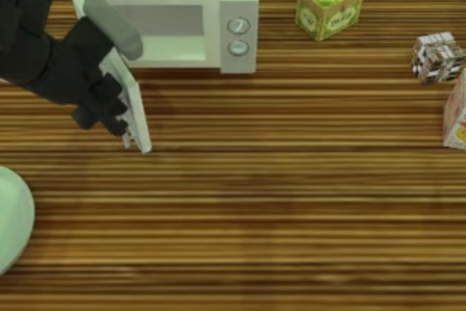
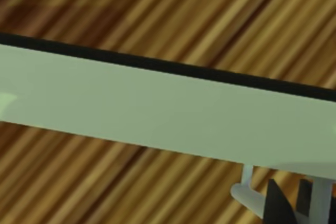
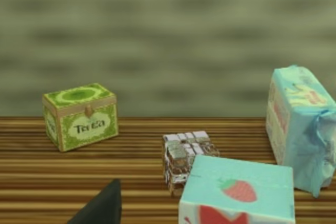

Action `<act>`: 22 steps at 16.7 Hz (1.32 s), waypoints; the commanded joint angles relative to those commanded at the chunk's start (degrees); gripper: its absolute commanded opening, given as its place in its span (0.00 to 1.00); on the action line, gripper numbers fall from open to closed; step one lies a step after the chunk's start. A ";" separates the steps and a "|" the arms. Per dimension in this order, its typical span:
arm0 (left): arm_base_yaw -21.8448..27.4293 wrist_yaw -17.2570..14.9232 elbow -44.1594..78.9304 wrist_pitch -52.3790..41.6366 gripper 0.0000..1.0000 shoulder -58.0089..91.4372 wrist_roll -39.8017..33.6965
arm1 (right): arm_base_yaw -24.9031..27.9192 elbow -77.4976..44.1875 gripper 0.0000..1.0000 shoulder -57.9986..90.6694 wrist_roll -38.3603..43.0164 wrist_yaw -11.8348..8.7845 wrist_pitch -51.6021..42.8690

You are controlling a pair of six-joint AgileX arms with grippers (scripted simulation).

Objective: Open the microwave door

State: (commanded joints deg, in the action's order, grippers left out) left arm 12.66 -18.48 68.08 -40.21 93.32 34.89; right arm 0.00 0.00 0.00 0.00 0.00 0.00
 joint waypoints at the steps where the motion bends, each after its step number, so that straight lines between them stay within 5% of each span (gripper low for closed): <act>1: 0.00 0.00 0.00 0.00 0.00 0.00 0.00 | 0.00 0.00 1.00 0.00 0.00 0.00 0.00; 8: 0.03 -0.17 -0.13 -0.12 0.00 0.15 0.13 | 0.00 0.00 1.00 0.00 0.00 0.00 0.00; 17: -4.82 -4.54 0.87 -4.75 0.00 0.48 11.80 | 0.00 0.00 1.00 0.00 0.00 0.00 0.00; 22: -5.11 -4.85 0.94 -5.00 0.00 0.45 12.52 | 0.00 0.00 1.00 0.00 0.00 0.00 0.00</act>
State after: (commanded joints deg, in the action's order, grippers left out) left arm 7.55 -23.33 69.02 -45.20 93.76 47.40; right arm 0.00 0.00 0.00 0.00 0.00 0.00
